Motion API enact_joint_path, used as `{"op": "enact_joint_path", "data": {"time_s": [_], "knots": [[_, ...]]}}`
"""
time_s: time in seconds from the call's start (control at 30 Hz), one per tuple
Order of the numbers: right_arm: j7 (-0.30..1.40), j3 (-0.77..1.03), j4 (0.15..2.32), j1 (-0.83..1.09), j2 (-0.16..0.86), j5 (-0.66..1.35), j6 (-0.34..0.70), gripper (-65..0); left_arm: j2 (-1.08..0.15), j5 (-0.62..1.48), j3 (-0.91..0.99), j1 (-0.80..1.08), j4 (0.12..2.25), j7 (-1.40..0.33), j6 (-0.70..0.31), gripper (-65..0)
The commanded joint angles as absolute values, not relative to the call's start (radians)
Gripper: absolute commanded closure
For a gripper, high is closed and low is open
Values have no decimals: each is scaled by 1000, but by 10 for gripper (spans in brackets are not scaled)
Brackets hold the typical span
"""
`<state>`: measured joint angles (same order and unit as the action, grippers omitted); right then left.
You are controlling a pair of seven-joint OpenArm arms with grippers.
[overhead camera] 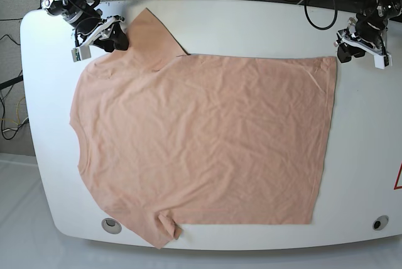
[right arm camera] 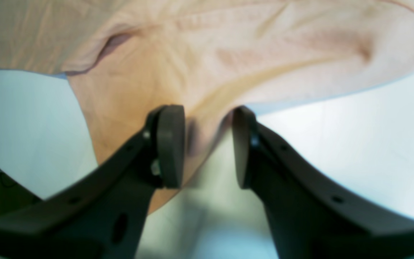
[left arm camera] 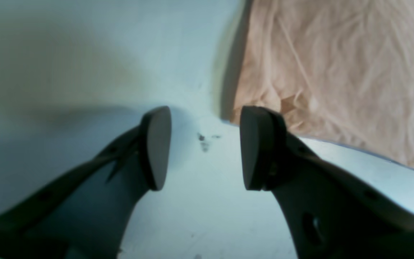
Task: Fold the T-shirt properly
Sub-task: 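Lower both grippers onto the shirt edges and close them, then close the left gripper on the shoulder corner of the shirt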
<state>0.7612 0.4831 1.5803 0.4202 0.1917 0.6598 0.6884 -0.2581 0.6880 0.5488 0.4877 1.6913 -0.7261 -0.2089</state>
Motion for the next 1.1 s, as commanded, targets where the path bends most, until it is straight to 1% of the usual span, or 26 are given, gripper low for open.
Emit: {"op": "enact_joint_path", "data": {"time_s": [0.0,0.3,0.5,0.57,0.63,0.7,0.83,0.97,1.07], "knots": [[802,471,1580,441,197,629,677,-228,-273,694,556,490,1708,-699,-216,-289],[799,463,1582,450,195,631,676,-219,-272,692,548,492,1706,-690,-217,-285],[787,479,1588,436,196,638,682,-152,-268,694,525,491,1705,-689,-213,-281],[786,479,1589,436,196,639,683,-140,-267,693,519,490,1704,-689,-213,-280],[785,479,1589,436,196,640,683,-139,-267,694,513,490,1704,-687,-213,-280],[794,471,1589,440,193,642,683,-167,-261,700,508,487,1701,-685,-217,-285],[794,472,1589,442,192,643,682,-187,-260,706,503,483,1698,-684,-217,-289],[793,474,1588,440,192,644,684,-194,-258,723,501,478,1691,-689,-216,-291],[782,475,1591,433,194,648,690,-202,-257,801,515,466,1683,-703,-215,-294]]}}
